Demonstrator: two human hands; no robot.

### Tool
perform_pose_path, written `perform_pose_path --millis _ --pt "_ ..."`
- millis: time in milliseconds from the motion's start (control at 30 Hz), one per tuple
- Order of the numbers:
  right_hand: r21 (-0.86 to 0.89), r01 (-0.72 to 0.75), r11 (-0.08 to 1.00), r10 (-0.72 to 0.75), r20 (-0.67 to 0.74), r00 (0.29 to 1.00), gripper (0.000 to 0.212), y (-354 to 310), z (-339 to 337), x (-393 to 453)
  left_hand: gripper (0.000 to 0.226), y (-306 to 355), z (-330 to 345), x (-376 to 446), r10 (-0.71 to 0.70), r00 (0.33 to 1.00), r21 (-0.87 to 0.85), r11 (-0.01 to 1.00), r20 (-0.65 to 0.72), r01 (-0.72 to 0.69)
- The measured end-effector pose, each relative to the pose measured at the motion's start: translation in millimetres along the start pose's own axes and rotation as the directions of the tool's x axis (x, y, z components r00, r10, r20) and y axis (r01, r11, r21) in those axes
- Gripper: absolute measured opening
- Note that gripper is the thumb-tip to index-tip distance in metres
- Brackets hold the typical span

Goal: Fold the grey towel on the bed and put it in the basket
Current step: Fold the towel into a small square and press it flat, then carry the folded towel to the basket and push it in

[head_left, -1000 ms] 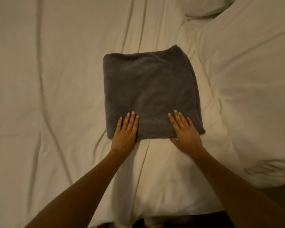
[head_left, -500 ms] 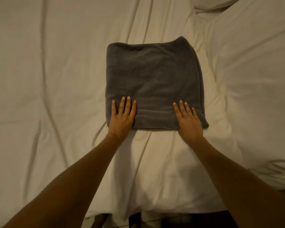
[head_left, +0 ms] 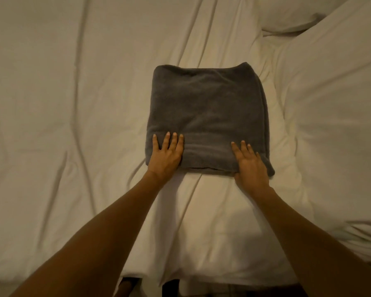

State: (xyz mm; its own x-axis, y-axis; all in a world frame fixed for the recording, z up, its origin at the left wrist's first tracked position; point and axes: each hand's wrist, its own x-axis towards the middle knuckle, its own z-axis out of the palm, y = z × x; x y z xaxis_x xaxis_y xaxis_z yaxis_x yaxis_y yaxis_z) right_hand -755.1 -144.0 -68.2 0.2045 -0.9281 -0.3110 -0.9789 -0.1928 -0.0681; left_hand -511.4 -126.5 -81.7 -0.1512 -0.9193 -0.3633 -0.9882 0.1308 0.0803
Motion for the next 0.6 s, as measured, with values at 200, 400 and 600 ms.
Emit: perform_pose_path --millis 200,400,600 --pt "0.135 -0.029 0.99 0.022 0.051 0.998 0.081 -22 -34 -33 0.063 -9 -48 -37 0.002 0.998 -0.036 0.999 0.062 0.0" --pt "0.144 0.002 0.99 -0.016 0.096 0.995 0.076 -40 -100 -80 0.059 -6 -96 -103 -0.016 0.997 -0.004 1.0 0.077 0.017" --pt "0.169 0.069 0.983 -0.088 0.11 0.99 0.075 -68 -166 -115 0.06 -6 -144 -169 -0.119 0.99 -0.079 0.989 0.075 0.125"
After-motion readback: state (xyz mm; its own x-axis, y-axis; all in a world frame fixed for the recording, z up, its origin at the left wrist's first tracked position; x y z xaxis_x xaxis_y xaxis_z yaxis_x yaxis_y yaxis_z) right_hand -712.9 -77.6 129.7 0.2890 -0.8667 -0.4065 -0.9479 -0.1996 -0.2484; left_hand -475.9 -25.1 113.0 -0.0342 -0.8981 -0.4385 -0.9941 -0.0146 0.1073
